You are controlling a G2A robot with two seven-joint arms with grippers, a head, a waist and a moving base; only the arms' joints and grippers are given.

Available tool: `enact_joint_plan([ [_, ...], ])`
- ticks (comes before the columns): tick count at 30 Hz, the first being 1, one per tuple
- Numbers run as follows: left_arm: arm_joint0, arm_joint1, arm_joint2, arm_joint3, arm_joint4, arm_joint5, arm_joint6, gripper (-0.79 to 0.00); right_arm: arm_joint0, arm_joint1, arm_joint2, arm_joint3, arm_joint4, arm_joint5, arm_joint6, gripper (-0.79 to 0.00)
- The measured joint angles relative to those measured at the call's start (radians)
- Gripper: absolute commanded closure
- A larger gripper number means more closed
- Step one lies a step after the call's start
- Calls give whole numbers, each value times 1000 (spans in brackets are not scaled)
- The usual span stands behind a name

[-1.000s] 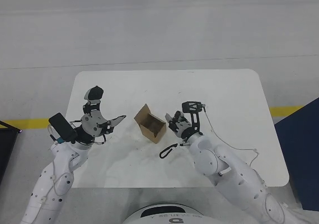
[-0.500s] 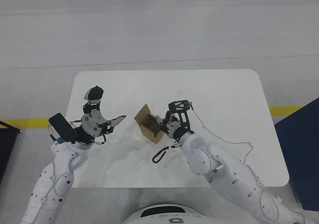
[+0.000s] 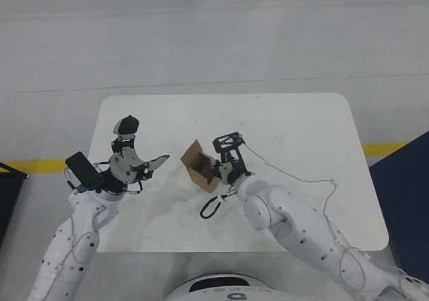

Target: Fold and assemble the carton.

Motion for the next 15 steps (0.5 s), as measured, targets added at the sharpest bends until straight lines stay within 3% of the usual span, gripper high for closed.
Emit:
enact_joint_plan([
  [1,0,0,0,0,0,0,0,-785,2,-3,-1,2,-1,1,2,0],
  [8,0,0,0,0,0,0,0,-785,-11,-11,7,-9,-42,21,2,0],
  [15,0,0,0,0,0,0,0,-785,-86,4,62,-109,-148,69,14,0],
])
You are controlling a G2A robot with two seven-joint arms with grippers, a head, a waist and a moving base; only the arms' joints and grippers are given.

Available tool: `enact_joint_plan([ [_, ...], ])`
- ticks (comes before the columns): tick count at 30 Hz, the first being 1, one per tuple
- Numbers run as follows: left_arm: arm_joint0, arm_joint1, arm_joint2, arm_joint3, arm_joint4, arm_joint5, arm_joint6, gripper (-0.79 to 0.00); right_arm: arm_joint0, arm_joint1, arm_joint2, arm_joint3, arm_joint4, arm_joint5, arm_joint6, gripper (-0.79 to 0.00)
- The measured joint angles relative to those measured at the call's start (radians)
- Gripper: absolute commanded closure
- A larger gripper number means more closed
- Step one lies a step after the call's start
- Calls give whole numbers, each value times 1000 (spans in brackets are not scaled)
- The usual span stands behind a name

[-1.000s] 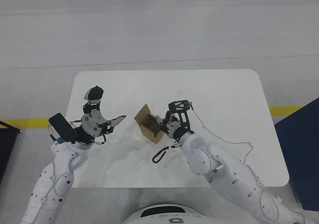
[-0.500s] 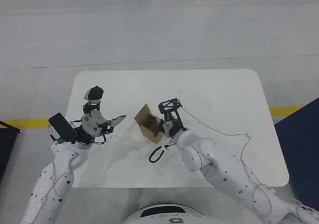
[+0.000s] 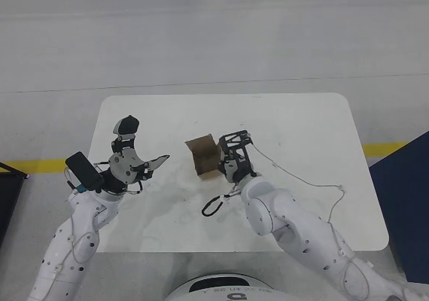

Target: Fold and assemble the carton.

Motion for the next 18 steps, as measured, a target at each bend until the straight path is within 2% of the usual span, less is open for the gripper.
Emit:
enact_joint_plan([
  [7,0,0,0,0,0,0,0,-785,-131,26,105,-132,-121,94,102,0],
  [11,0,0,0,0,0,0,0,-785,-195,31,149,-180,-125,128,134,0],
  [13,0,0,0,0,0,0,0,-785,-225,31,166,-197,-106,136,133,-477],
  [15,0,0,0,0,0,0,0,-785,-249,30,179,-210,-84,138,120,-646],
  [16,0,0,0,0,0,0,0,-785,-264,29,188,-218,-65,138,107,-683],
  [18,0,0,0,0,0,0,0,-785,-289,27,208,-235,-15,137,74,-693],
])
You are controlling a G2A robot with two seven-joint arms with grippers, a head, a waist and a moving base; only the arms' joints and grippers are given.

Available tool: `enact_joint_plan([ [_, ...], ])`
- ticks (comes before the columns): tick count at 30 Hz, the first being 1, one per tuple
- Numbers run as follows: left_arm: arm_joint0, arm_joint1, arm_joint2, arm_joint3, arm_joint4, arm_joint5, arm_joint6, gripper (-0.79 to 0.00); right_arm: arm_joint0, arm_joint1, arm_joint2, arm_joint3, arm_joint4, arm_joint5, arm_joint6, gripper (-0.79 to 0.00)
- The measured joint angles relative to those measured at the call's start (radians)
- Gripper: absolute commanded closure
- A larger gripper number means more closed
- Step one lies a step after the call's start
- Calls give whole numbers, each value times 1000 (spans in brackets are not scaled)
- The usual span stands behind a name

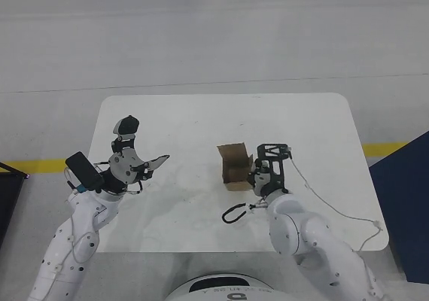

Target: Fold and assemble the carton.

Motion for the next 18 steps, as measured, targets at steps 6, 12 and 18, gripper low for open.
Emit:
enact_joint_plan([
  [6,0,0,0,0,0,0,0,-785,-83,-5,95,-54,195,-35,-130,-711],
  [12,0,0,0,0,0,0,0,-785,-154,-6,227,-13,330,-71,-249,-659],
  [18,0,0,0,0,0,0,0,-785,-100,-11,215,100,322,-71,-204,-579],
])
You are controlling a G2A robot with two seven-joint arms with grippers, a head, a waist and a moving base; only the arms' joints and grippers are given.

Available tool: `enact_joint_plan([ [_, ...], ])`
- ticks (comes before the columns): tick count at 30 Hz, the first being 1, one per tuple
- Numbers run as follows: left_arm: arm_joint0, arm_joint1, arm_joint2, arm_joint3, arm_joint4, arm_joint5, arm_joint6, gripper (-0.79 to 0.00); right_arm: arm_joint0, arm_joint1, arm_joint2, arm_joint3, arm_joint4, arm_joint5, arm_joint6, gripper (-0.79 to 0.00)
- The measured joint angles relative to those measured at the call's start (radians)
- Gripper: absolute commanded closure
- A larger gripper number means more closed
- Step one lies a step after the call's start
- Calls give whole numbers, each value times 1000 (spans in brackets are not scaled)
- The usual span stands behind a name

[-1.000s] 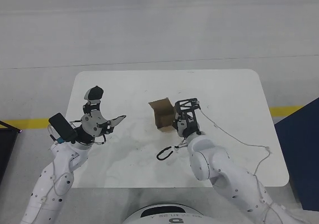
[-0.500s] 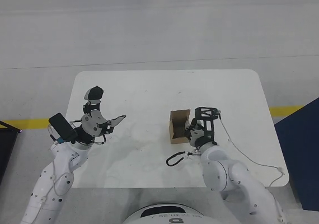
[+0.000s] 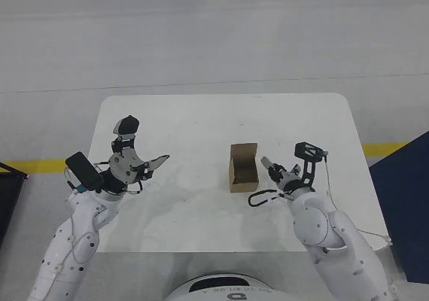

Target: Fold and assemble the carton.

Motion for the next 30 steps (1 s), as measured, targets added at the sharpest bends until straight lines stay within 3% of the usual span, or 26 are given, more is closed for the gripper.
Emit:
enact_joint_plan([
  [14,0,0,0,0,0,0,0,-785,74,-13,-104,64,-77,20,107,-471],
  [15,0,0,0,0,0,0,0,-785,82,-15,-112,71,-86,25,116,-400],
  [18,0,0,0,0,0,0,0,-785,99,-18,-128,80,-103,37,135,-311],
  [19,0,0,0,0,0,0,0,-785,103,-19,-131,82,-107,40,140,-200],
  [23,0,0,0,0,0,0,0,-785,114,-22,-145,80,-130,49,159,0],
  [26,0,0,0,0,0,0,0,-785,115,-24,-152,70,-148,57,160,0],
  [30,0,0,0,0,0,0,0,-785,109,-26,-159,54,-172,72,154,-259],
])
